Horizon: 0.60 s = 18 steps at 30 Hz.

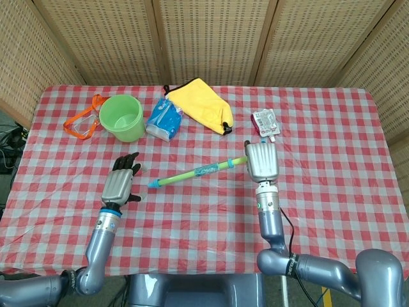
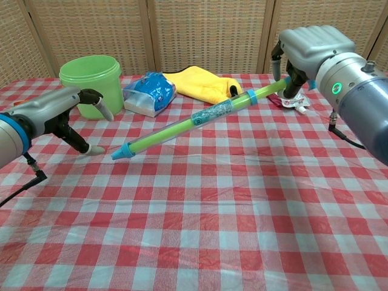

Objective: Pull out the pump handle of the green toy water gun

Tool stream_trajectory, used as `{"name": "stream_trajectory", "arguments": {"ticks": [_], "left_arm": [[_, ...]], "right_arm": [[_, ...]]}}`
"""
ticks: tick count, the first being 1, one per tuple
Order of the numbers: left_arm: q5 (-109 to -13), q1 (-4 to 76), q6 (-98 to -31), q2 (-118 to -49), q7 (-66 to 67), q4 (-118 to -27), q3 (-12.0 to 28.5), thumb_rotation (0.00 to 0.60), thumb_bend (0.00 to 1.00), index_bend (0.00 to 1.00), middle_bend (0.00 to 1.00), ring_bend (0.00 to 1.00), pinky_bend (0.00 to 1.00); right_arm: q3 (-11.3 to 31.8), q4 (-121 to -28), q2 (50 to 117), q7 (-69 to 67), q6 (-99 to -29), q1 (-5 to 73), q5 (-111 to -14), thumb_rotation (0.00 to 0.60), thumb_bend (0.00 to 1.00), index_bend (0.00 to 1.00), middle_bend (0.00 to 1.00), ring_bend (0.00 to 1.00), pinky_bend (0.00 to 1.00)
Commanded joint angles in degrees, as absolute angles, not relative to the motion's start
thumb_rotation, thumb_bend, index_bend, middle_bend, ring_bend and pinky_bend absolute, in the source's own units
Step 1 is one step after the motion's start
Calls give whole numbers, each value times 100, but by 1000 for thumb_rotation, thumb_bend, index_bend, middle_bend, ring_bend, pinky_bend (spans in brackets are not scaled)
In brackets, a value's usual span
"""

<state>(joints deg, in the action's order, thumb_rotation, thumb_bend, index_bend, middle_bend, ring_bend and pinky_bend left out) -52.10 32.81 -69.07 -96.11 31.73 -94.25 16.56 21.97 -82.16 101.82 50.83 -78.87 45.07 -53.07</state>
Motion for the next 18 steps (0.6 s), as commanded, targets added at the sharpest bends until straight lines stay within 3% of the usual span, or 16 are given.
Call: {"name": "stream_trajectory", "arguments": {"ticks": [1, 18], "left_arm": [[-5132, 3372, -6916, -9721, 3209, -9355, 1708, 600, 212, 342, 0, 0, 0], [-4736, 3851, -7005, -10456, 3517, -8734, 1867, 600, 213, 378, 0, 0, 0]], "right_arm": [[2186, -8223, 10184, 5092, -7897, 4506, -5303, 600, 529, 759, 1000, 1000, 801], [2226, -8510, 9984, 5057, -7971, 4440, -5236, 600, 529, 759, 1000, 1000, 802]]}}
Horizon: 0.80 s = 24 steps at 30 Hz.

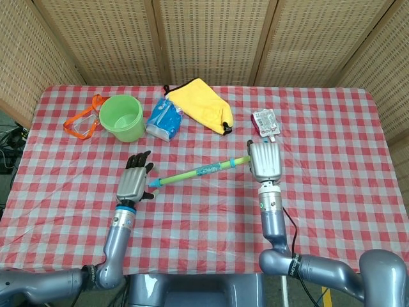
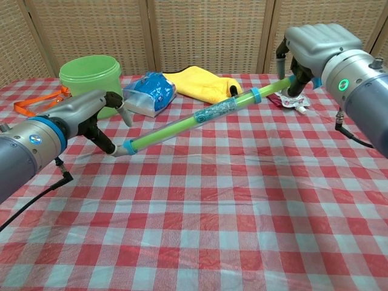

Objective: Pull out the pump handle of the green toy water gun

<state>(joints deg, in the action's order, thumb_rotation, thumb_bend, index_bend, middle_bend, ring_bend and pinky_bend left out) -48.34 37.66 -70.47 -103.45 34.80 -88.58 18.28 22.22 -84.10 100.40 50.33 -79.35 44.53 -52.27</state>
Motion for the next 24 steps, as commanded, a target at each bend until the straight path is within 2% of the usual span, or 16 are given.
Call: {"name": "stream_trajectory", "arguments": {"ticks": [1, 24], "left_arm": [[-4722, 3880, -7012, -10499, 3528, -8693, 1876, 600, 213, 378, 0, 0, 0], [-5021, 4054, -7332, -11001, 3492, -8170, 1857, 600, 221, 428, 0, 0, 0]], "right_arm": [[2220, -8557, 9964, 5071, -7990, 4438, -5248, 600, 529, 759, 1000, 1000, 802], [2158, -8865, 9836, 5150, -8097, 4427, -5220, 600, 531, 760, 1000, 1000, 807]]}}
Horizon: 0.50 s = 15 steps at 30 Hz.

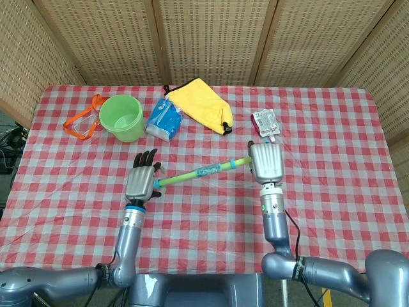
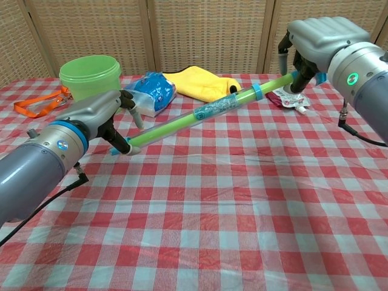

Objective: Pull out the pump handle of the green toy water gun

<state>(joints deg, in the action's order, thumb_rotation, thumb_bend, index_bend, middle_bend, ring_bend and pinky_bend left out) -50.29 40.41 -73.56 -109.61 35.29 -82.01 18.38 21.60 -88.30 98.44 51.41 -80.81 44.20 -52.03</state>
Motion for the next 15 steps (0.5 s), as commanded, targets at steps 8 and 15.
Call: {"name": "stream_trajectory", "arguments": {"ticks": [8, 15], "left_arm": [[-5106, 4063, -7408, -11137, 3427, -8048, 1893, 600, 349, 501, 0, 0, 0], [-5196, 4034, -7509, -11220, 3387, -8000, 1898, 600, 372, 554, 0, 0, 0]], "right_arm": [[2110, -8945, 9781, 5200, -8164, 4408, -5244, 600, 531, 761, 1000, 1000, 807], [2097, -8969, 9748, 5200, -8178, 4398, -5243, 600, 531, 761, 1000, 1000, 807]]}}
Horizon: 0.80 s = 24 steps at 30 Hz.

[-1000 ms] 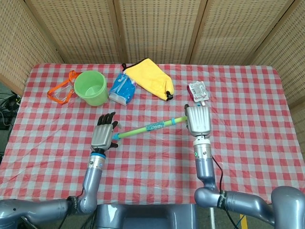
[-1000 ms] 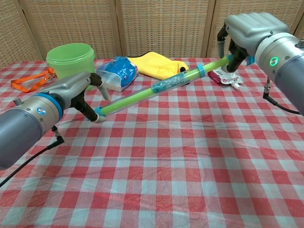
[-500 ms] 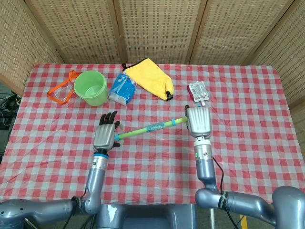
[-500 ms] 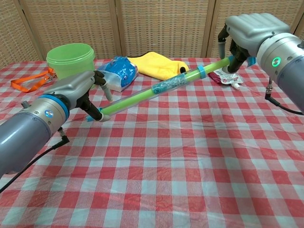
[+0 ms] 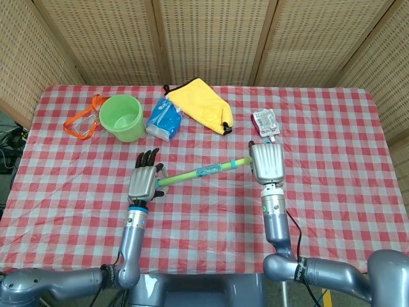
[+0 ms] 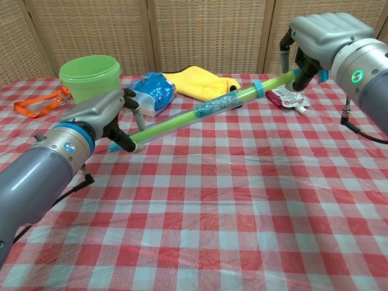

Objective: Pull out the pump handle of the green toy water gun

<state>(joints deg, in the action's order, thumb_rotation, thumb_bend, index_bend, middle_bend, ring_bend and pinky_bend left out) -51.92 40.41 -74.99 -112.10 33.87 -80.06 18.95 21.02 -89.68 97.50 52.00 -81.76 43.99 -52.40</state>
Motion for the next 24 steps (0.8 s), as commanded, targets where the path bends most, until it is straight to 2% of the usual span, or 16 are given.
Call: {"name": "stream_trajectory", "arguments": {"ticks": [1, 24], "left_arm": [[-5199, 4032, -7516, -11225, 3392, -7993, 1901, 600, 372, 558, 0, 0, 0], [-5443, 3706, -7695, -10979, 3238, -7960, 1789, 600, 395, 616, 0, 0, 0]], "right_arm": [[2094, -8970, 9747, 5200, -8180, 4398, -5244, 600, 531, 761, 1000, 1000, 807], [2140, -9010, 9613, 5175, -8269, 4362, -5242, 600, 531, 761, 1000, 1000, 807]]}}
